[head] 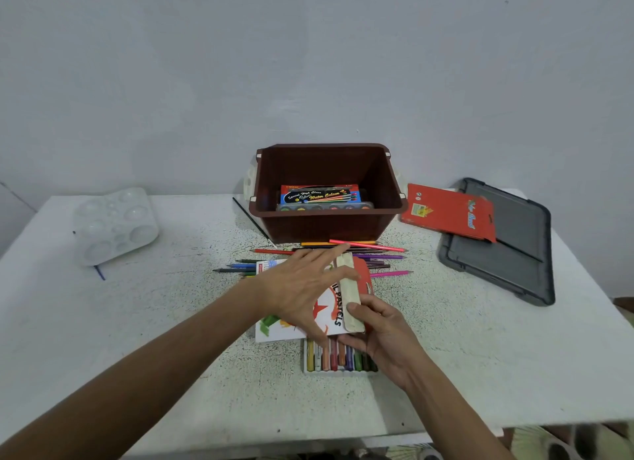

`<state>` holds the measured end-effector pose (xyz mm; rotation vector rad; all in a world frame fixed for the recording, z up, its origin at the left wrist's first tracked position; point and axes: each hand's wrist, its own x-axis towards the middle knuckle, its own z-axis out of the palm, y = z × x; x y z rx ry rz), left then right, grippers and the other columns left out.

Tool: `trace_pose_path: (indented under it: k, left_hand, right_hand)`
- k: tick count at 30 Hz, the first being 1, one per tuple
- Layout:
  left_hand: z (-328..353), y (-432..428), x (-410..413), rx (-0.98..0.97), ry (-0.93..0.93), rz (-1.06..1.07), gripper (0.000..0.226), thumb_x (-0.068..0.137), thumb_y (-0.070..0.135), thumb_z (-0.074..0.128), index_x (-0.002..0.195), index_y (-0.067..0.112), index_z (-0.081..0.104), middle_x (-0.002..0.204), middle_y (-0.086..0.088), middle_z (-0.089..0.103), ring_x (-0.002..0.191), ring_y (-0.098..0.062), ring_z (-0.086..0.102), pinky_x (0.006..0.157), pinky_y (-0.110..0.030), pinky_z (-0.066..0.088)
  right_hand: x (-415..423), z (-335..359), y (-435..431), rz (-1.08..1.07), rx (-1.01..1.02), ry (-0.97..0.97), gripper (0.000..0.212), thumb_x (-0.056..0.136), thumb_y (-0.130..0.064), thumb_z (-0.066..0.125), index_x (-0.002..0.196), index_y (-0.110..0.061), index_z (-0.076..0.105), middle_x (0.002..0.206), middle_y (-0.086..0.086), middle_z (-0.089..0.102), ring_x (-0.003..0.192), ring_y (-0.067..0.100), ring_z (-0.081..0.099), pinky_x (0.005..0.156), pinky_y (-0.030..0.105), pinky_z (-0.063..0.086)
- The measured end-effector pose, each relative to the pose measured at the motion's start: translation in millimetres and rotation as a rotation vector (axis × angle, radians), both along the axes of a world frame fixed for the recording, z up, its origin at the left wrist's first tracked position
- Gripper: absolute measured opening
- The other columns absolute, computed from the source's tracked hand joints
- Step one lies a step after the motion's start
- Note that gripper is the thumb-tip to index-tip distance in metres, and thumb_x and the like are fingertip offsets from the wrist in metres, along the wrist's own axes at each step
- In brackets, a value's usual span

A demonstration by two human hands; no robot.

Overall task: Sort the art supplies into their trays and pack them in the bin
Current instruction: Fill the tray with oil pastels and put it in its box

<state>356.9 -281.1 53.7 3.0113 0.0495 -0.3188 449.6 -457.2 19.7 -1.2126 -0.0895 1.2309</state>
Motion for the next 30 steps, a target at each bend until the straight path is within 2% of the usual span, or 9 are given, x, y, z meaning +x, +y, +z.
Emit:
trace_pose_path:
  k: [4, 8, 12, 15, 17, 19, 22, 25, 30]
  left_hand:
    - [-5, 1, -9, 0.008, -0.004, 0.057, 0.112, 0.06, 0.081, 0.068, 0.147, 0.037, 0.011, 0.162, 0.006, -0.011, 0.146, -0.022, 0.01, 0.117, -0.048, 0.02]
    - [-10, 8, -27, -0.09, -0.009, 0.131, 0.102, 0.065, 0.082, 0.065, 0.143, 0.035, 0.019, 0.162, 0.004, -0.001, 0.145, -0.021, 0.012, 0.117, -0.045, 0.018]
    - [-14, 22, -54, -0.133, -0.001, 0.197, 0.102, 0.065, 0.082, 0.064, 0.144, 0.032, 0.022, 0.163, 0.002, 0.003, 0.146, -0.019, 0.014, 0.117, -0.04, 0.016]
    - [-15, 30, -71, -0.108, -0.001, 0.232, 0.106, 0.062, 0.09, 0.055, 0.143, 0.029, 0.026, 0.163, -0.002, 0.01, 0.145, -0.021, 0.023, 0.115, -0.036, 0.022]
    - [-18, 33, -81, -0.092, 0.001, 0.24, 0.107, 0.061, 0.091, 0.055, 0.142, 0.027, 0.028, 0.162, -0.003, 0.015, 0.143, -0.021, 0.028, 0.113, -0.035, 0.026]
    - [-20, 35, -89, -0.071, 0.024, 0.245, 0.107, 0.061, 0.089, 0.059, 0.142, 0.027, 0.029, 0.162, -0.004, 0.015, 0.143, -0.021, 0.028, 0.114, -0.035, 0.025]
    - [-20, 40, -100, -0.036, 0.066, 0.259, 0.107, 0.06, 0.09, 0.057, 0.142, 0.028, 0.027, 0.162, -0.002, 0.015, 0.144, -0.02, 0.026, 0.116, -0.034, 0.022]
    - [-19, 44, -108, -0.03, 0.132, 0.272, 0.107, 0.059, 0.091, 0.056, 0.141, 0.03, 0.025, 0.162, -0.001, 0.012, 0.145, -0.019, 0.022, 0.118, -0.036, 0.02]
    - [-18, 43, -118, -0.003, 0.147, 0.28, 0.113, 0.052, 0.096, 0.041, 0.141, 0.03, 0.025, 0.162, 0.0, 0.008, 0.146, -0.019, 0.019, 0.117, -0.035, 0.021]
  right_hand:
    - [-1, 1, 1, 0.012, 0.013, -0.036, 0.022, 0.086, -0.005, 0.068, 0.107, 0.001, 0.068, 0.105, 0.023, 0.071, 0.089, 0.033, 0.07, 0.065, 0.039, 0.062]
    - [-2, 5, 3, 0.065, 0.022, -0.124, 0.018, 0.096, -0.008, 0.059, 0.113, -0.007, 0.063, 0.108, 0.017, 0.071, 0.093, 0.032, 0.072, 0.069, 0.047, 0.061]
    - [14, 6, 7, 0.308, -0.109, -0.752, 0.034, 0.101, -0.004, 0.046, 0.121, -0.026, 0.063, 0.114, 0.002, 0.063, 0.088, 0.017, 0.071, 0.072, 0.043, 0.062]
    - [37, 1, 12, 0.706, -0.148, -1.446, 0.053, 0.095, 0.0, 0.047, 0.137, -0.032, 0.051, 0.13, -0.004, 0.058, 0.105, 0.007, 0.058, 0.094, 0.029, 0.051]
    - [51, -2, 18, 0.974, -0.086, -1.849, 0.06, 0.093, -0.007, 0.056, 0.145, -0.031, 0.041, 0.141, -0.001, 0.053, 0.119, 0.017, 0.051, 0.099, 0.033, 0.046]
    - [57, -1, 25, 1.227, -0.037, -2.109, 0.073, 0.091, -0.017, 0.066, 0.15, -0.034, 0.027, 0.154, 0.004, 0.04, 0.13, 0.027, 0.045, 0.104, 0.045, 0.046]
    - [58, 12, 38, 1.6, -0.018, -2.299, 0.097, 0.09, -0.02, 0.069, 0.155, -0.037, -0.001, 0.165, 0.009, 0.007, 0.146, 0.039, 0.022, 0.113, 0.055, 0.03]
    - [50, 22, 51, 1.912, -0.118, -2.376, 0.117, 0.086, -0.028, 0.075, 0.151, -0.039, -0.021, 0.163, 0.007, -0.019, 0.149, 0.041, -0.008, 0.118, 0.062, 0.011]
    - [34, 15, 67, 2.003, -0.078, -2.505, 0.129, 0.081, -0.026, 0.079, 0.147, -0.039, -0.031, 0.161, 0.003, -0.025, 0.147, 0.039, -0.02, 0.118, 0.065, 0.006]
